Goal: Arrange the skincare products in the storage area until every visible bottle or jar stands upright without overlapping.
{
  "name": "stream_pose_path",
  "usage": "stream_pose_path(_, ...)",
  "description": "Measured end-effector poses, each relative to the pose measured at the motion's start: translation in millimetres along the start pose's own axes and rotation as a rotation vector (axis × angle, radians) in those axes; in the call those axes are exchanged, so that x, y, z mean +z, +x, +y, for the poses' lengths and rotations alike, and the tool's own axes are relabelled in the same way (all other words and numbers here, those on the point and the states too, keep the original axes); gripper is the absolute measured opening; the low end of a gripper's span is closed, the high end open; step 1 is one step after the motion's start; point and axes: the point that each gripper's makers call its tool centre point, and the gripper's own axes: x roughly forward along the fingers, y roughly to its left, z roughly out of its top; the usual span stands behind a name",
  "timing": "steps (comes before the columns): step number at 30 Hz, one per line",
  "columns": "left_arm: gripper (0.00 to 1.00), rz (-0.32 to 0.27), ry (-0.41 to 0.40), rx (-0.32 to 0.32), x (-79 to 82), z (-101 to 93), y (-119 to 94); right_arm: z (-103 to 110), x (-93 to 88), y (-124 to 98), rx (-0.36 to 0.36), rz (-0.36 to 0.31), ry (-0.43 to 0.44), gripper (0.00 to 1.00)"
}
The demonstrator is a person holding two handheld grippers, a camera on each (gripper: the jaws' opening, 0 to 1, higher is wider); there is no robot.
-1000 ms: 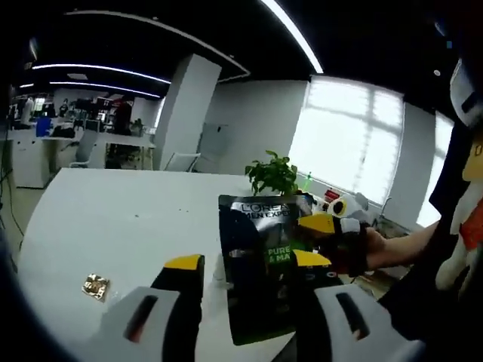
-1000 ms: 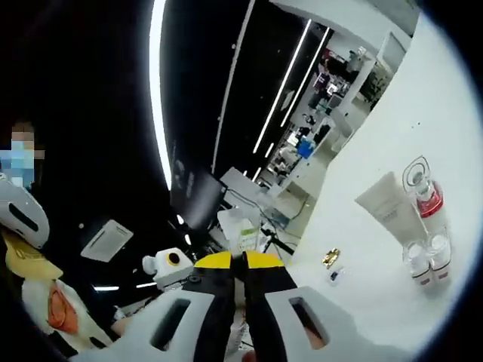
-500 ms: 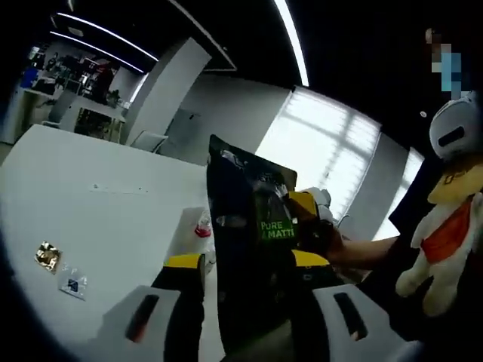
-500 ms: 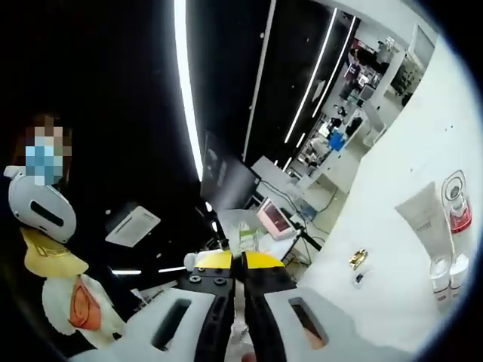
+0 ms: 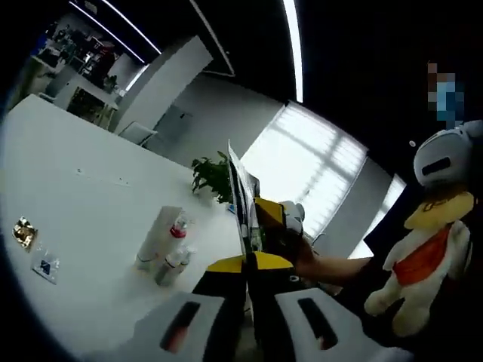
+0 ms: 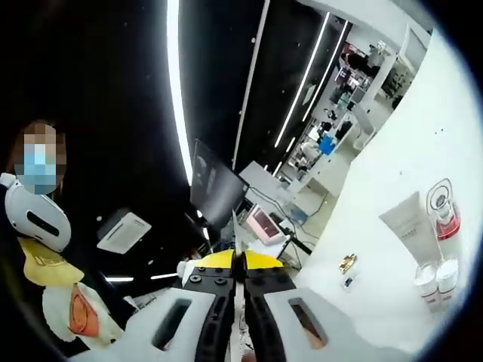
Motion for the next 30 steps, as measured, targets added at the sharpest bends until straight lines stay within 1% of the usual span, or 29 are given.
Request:
stream_pose_path(1,0.00,-0.020,-0.024,-0.005,3.6,-1.6,0.7,0.3,2.5,0.7,0.002,-0.015,0.002,0.03)
stream_pose_path(2,0.00,-0.028,-0.035,-0.009,4.8,-2.4,0.8,3.9,6.0,1.6,0.025,-0.035,-0.002,0.03)
stream_pose_path(3,0.00,-0.046,-0.043,-0.013,7.7,-3.0,0.7,9.1,11.3,2.6,0.058,-0.074,-0.019,0.04)
stream_pose_path(4,0.00,-0.063,-0.053,-0.019,10.2,-4.3,0.6,10.6,11.6,2.5,0.067,-0.082,-0.020,0.06)
stream_pose_path(5,0.00,-0.109,-0.090,-0.036,17.7,-7.6,0.5,14.4,7.8,2.8,0.086,-0.068,-0.012,0.13)
stream_pose_path(6,0.00,-0.139,-0.119,-0.041,22.9,-7.9,-0.4,18.3,1.9,4.1,0.102,-0.039,0.016,0.23)
stream_pose_path(7,0.00,-0.163,-0.135,-0.051,27.4,-8.8,-1.4,18.5,-4.6,5.3,0.095,-0.009,0.040,0.34)
stream_pose_path(8,0.00,-0.180,-0.139,-0.062,31.2,-10.0,-2.5,14.1,-12.4,7.3,0.062,0.016,0.038,0.46)
stream_pose_path(9,0.00,-0.200,-0.145,-0.066,35.9,-10.0,-4.0,13.0,-16.3,8.2,0.053,0.022,0.030,0.50)
stream_pose_path(10,0.00,-0.204,-0.148,-0.060,37.2,-9.1,-4.4,11.9,-21.7,8.3,0.044,0.030,0.033,0.49)
stream_pose_path(11,0.00,-0.204,-0.148,-0.056,38.2,-8.8,-4.1,10.2,-22.9,6.8,0.049,0.025,0.036,0.44)
stream_pose_path(12,0.00,-0.205,-0.148,-0.052,39.3,-7.7,-4.1,10.6,-24.5,5.5,0.058,0.014,0.066,0.40)
stream_pose_path(14,0.00,-0.205,-0.150,-0.043,40.2,-4.8,-4.4,13.3,-20.5,5.6,0.064,-0.041,0.121,0.32)
stream_pose_path(16,0.00,-0.203,-0.149,-0.036,39.8,-2.8,-4.9,10.2,-18.7,4.9,0.044,-0.064,0.131,0.28)
stream_pose_path(19,0.00,-0.190,-0.148,-0.022,36.3,0.8,-5.7,9.5,-16.0,6.0,0.037,-0.089,0.138,0.24)
stream_pose_path(21,0.00,-0.190,-0.154,-0.012,35.0,2.7,-5.9,8.1,-17.7,9.7,0.020,-0.084,0.129,0.21)
stream_pose_path(24,0.00,-0.197,-0.160,-0.001,35.4,5.0,-5.9,4.6,-21.2,12.4,-0.013,-0.077,0.097,0.13)
stream_pose_path(26,0.00,-0.205,-0.168,0.000,36.3,5.7,-5.8,2.0,-20.3,12.4,-0.020,-0.097,0.116,0.12)
stream_pose_path(29,0.00,-0.209,-0.179,0.011,35.3,9.7,-5.9,-2.3,-21.2,13.5,-0.045,-0.105,0.122,0.10)
stream_pose_path(30,0.00,-0.212,-0.187,0.017,35.0,12.4,-6.8,-2.4,-20.0,13.5,-0.040,-0.117,0.145,0.09)
